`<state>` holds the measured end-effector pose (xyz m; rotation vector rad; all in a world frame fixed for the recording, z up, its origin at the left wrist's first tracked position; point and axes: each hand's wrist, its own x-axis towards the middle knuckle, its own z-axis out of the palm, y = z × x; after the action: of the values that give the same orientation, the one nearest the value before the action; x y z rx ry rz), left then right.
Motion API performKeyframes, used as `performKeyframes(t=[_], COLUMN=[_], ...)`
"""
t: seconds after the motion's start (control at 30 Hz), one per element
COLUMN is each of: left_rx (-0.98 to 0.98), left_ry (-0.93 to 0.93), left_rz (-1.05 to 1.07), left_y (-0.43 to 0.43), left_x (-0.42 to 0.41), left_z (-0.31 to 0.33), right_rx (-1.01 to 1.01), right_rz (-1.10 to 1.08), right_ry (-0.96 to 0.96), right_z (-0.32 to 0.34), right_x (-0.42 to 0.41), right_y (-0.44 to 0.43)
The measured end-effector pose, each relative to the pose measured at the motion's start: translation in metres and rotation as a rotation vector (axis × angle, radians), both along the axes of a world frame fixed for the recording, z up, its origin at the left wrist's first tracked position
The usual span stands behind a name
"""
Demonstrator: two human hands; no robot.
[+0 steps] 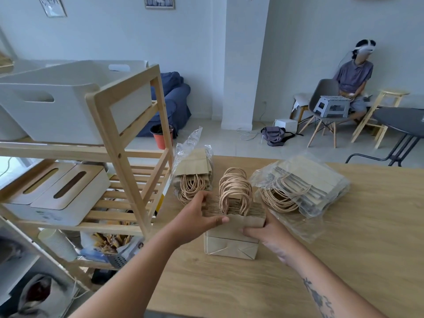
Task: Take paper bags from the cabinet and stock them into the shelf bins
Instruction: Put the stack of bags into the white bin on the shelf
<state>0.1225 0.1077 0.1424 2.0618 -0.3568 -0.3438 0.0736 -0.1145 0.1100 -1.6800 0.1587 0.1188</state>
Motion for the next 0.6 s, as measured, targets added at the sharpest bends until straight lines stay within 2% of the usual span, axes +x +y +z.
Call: performKeyframes(t=[0.13,0.27,0.37,0.6], left_rx=[0.026,0.158,0.241,0.357], left_ry=[-0.078,-0.207,-0.234,-0.335], left_rz=[-0.112,-0.213,-0.258,-0.226], left_y=[0.001,-0.01,-0.02,-0.028], left_x=[0.01,0.018,0.022,0.017], left_z=[0.044,0.083,0.097,0.128], right_rx=[0.031,-0.001,-0.006,-0.067], right_rz=[0.026,0.024,0.025,0.088], right_ry=[-0.005,-0.02,-0.041,-0.127], right_z=[-0.001,0.0,-0.001,0.021], right_x=[0.0,0.0,-0.003,0.001], right_y=[0.003,0.004,0.003,-0.012])
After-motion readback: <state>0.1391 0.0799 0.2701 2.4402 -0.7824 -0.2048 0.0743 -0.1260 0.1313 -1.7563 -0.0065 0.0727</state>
